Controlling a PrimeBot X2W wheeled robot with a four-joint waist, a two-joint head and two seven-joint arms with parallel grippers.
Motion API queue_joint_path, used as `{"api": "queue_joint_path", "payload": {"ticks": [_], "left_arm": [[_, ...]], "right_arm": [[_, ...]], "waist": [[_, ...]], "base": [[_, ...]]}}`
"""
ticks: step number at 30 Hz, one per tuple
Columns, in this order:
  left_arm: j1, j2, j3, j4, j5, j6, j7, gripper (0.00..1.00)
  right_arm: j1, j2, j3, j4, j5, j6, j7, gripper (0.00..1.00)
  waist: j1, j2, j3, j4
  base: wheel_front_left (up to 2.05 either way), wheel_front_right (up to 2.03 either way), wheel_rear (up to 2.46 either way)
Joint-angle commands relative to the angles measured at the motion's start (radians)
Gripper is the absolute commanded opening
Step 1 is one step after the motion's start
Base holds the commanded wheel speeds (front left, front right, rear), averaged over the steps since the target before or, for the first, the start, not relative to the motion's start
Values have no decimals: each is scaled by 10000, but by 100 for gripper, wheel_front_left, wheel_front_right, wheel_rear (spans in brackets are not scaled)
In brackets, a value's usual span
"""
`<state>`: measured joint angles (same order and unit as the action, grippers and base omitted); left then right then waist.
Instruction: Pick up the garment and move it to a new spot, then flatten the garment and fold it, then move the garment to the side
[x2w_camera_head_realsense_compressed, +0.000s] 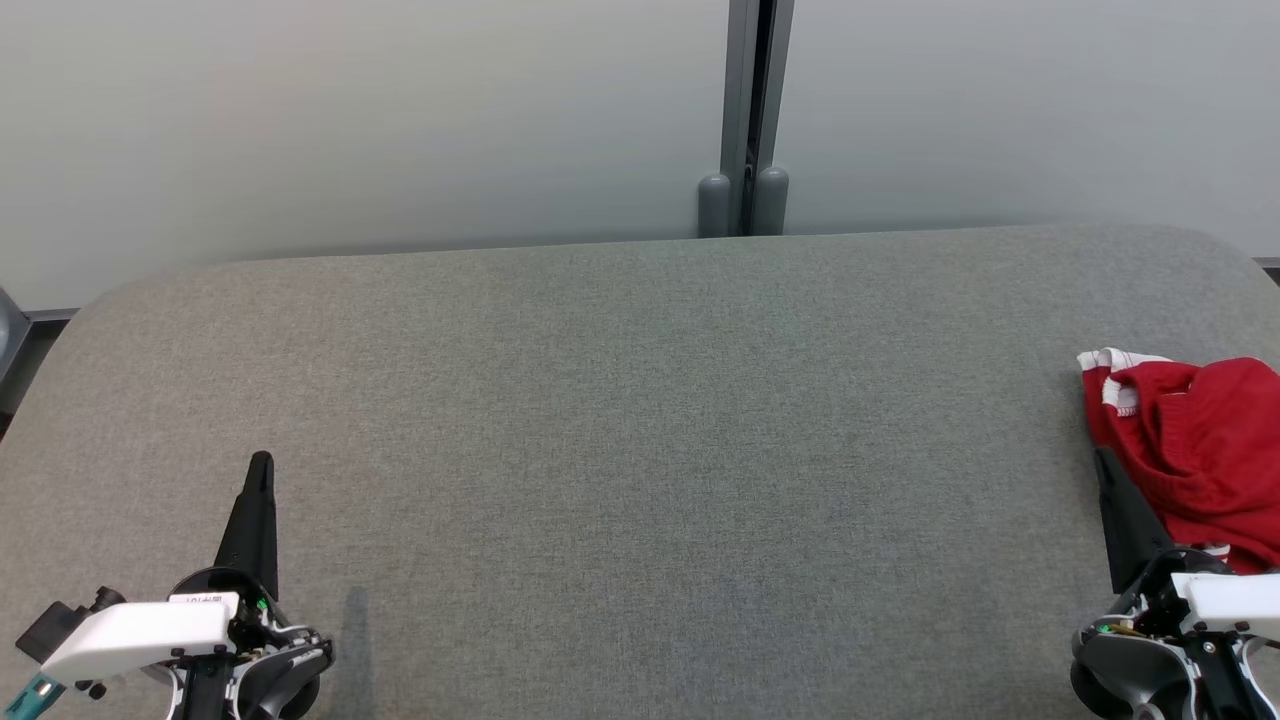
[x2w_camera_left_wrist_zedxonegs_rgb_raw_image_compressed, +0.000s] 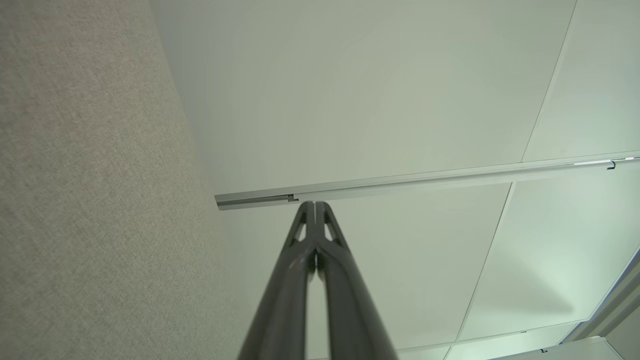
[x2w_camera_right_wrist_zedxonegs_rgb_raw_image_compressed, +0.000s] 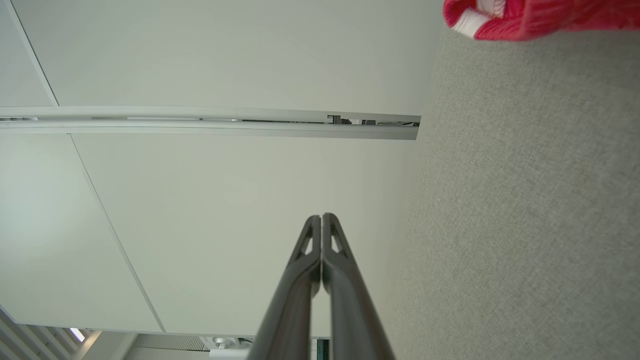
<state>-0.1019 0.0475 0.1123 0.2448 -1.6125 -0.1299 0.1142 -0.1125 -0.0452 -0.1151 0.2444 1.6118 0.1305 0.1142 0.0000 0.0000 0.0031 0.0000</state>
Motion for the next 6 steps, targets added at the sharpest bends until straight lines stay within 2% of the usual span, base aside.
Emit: {"api": "queue_joint_path", "payload": {"ticks": [1, 6], "left_arm": [[-131, 54, 39, -24, -12, -29, 33, 0], [-131, 54, 39, -24, -12, -29, 32, 0]], "right_arm": [[94, -95, -9, -39, 25, 4, 32, 0], [94, -95, -7, -39, 25, 4, 32, 0]], "waist": [[0, 0, 0, 0], [0, 0, 0, 0]], "base": [[0, 0, 0], [0, 0, 0]]}}
